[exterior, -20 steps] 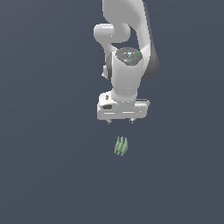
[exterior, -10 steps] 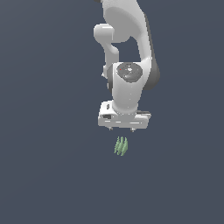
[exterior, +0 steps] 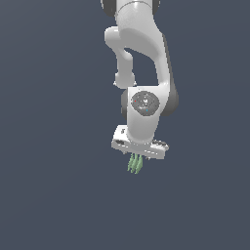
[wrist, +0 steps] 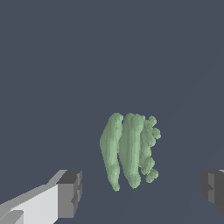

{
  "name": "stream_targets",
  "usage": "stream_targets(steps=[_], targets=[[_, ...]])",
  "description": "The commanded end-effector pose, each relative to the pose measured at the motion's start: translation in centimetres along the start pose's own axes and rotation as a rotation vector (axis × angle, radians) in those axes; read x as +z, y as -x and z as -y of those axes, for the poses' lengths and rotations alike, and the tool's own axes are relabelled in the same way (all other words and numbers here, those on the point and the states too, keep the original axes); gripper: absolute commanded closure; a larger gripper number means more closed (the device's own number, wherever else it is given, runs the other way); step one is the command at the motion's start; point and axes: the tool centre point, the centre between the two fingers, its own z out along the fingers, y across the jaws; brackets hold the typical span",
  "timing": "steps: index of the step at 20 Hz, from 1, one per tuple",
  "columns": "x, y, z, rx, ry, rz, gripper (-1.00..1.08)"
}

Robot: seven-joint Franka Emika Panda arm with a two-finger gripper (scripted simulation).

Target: Pick up the object and move it to a goal position.

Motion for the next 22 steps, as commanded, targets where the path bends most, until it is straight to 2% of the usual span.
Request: stream_targets(steps=[1,11,22], targets=[[0.6,-0.4,0.2,0.03,0.0,0.003,-0.92],[1.6,-0.6,0.4,0.051,0.0,0.006,-0.92],[6.2,-0.5,0.3,0.055,0.0,0.006,-0.92]])
